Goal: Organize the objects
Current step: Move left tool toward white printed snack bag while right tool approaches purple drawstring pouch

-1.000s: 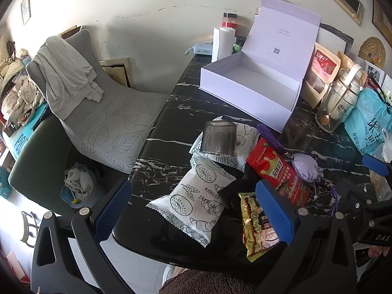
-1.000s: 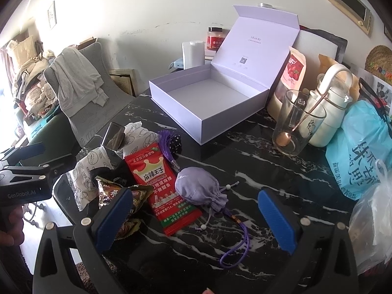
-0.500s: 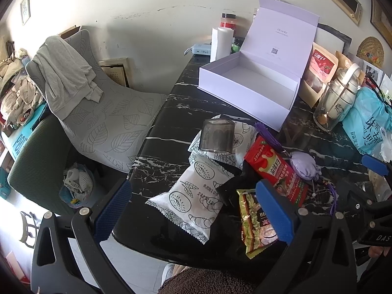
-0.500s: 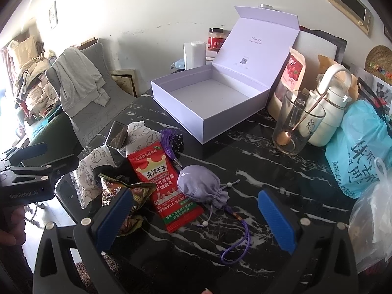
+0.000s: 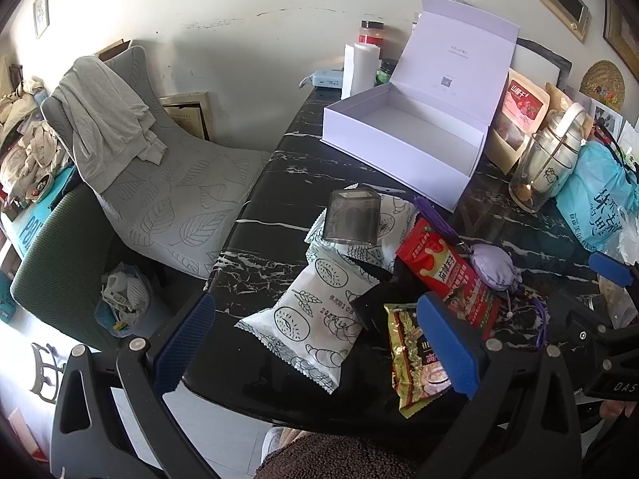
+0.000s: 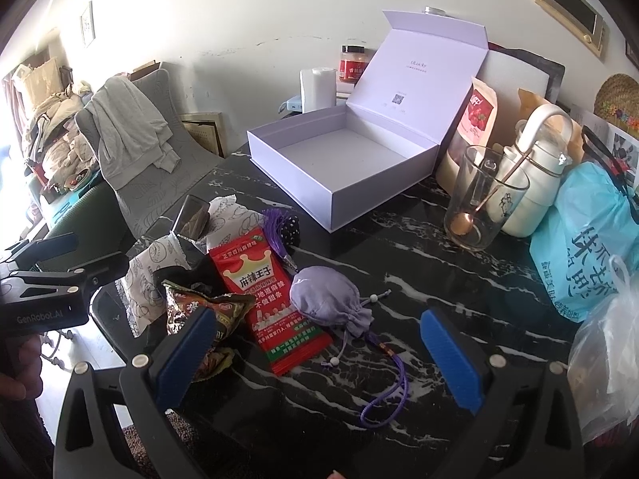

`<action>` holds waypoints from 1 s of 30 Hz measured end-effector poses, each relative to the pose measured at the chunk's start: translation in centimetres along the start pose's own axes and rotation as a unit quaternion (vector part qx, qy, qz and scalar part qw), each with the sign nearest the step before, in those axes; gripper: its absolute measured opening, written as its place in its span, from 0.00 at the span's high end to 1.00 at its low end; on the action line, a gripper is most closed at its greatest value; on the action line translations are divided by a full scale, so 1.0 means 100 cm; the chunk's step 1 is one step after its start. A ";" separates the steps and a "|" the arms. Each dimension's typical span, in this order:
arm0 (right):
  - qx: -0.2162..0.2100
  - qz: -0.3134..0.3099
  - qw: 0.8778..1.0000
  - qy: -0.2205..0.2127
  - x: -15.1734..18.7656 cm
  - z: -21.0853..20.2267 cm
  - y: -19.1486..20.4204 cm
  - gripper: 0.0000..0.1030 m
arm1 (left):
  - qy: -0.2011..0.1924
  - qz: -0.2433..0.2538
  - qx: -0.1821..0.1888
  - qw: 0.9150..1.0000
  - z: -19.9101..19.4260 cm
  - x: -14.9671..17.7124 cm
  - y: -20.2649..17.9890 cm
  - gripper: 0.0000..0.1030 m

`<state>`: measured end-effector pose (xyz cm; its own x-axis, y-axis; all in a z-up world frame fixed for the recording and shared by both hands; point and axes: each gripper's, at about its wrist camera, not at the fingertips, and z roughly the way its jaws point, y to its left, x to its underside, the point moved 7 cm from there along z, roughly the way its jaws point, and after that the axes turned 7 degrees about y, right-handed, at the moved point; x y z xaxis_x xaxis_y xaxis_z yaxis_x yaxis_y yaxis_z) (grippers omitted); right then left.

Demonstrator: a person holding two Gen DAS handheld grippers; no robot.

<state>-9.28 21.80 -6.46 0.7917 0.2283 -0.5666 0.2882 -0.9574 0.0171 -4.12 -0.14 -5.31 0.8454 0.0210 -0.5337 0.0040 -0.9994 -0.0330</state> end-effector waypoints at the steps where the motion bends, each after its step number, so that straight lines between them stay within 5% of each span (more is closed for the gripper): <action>1: 0.000 0.000 1.000 0.000 0.001 0.000 0.000 0.01 | 0.000 0.000 0.000 1.000 0.000 0.000 -0.001 0.02; 30: -0.033 -0.016 0.999 0.021 0.043 0.015 0.013 0.01 | 0.046 -0.001 0.028 0.999 0.039 0.046 0.005 0.02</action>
<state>-6.38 21.29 -10.13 0.8028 0.2679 -0.5326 0.3478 -0.9360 0.0534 -2.34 -0.47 -11.10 0.8914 0.0184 -0.4529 -0.0217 -0.9963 -0.0831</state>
